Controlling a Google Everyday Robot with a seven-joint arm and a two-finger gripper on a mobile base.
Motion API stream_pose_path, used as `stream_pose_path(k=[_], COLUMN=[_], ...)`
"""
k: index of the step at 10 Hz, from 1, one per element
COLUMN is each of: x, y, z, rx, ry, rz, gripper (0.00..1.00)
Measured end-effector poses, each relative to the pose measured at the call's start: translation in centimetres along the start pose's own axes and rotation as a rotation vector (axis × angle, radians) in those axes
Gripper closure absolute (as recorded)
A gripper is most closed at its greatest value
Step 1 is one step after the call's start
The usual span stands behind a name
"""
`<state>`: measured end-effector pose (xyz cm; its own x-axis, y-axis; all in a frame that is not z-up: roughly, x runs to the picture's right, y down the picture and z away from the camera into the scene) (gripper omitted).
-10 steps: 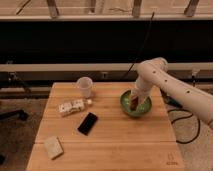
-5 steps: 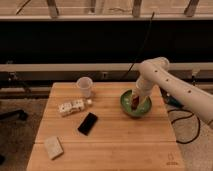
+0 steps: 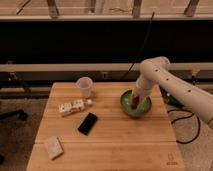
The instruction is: Place the pepper in the ceramic bowl
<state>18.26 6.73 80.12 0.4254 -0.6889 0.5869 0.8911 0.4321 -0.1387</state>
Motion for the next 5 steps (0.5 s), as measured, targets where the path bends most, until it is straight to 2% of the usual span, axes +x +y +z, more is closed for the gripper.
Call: stream_pose_path(k=[5], x=[0.41], y=[0.06], z=[-0.06], rx=[0.003], ry=[0.000], rz=[0.003], gripper=[0.58])
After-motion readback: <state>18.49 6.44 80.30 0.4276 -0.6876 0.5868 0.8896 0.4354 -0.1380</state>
